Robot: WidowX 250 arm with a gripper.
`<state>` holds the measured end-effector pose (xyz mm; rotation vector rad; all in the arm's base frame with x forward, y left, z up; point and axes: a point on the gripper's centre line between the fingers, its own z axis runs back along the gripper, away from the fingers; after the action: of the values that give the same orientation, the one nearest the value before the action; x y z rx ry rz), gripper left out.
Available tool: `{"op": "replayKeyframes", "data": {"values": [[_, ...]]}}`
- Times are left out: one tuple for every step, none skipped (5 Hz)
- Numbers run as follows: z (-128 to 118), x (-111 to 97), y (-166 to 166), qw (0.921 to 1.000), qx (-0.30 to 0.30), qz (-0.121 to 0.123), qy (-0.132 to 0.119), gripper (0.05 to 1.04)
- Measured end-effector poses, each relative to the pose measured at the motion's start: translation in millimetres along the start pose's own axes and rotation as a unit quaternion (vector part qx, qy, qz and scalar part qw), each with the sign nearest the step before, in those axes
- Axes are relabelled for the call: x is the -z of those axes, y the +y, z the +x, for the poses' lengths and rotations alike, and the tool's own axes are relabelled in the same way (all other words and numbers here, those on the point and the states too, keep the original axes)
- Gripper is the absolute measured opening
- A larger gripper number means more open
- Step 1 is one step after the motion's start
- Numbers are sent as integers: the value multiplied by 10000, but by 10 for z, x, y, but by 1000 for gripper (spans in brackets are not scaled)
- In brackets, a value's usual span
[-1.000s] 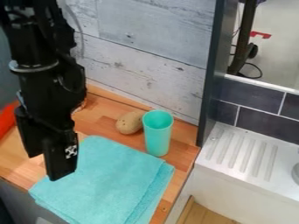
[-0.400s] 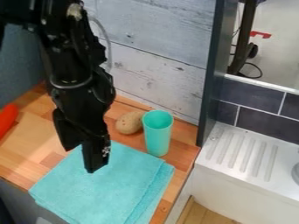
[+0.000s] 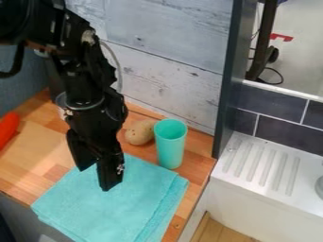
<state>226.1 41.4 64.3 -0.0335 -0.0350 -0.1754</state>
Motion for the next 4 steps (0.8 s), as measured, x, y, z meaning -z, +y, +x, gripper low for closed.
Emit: {"op": "replayKeyframes", "data": {"values": [[90, 178, 53, 10000, -23, 2, 25, 1001], [176, 334, 112, 9997, -221, 69, 94, 1000], [183, 474, 110, 9989, -283, 93, 366, 1001], [128, 568, 144, 9970, -316, 214, 676, 1000]]}}
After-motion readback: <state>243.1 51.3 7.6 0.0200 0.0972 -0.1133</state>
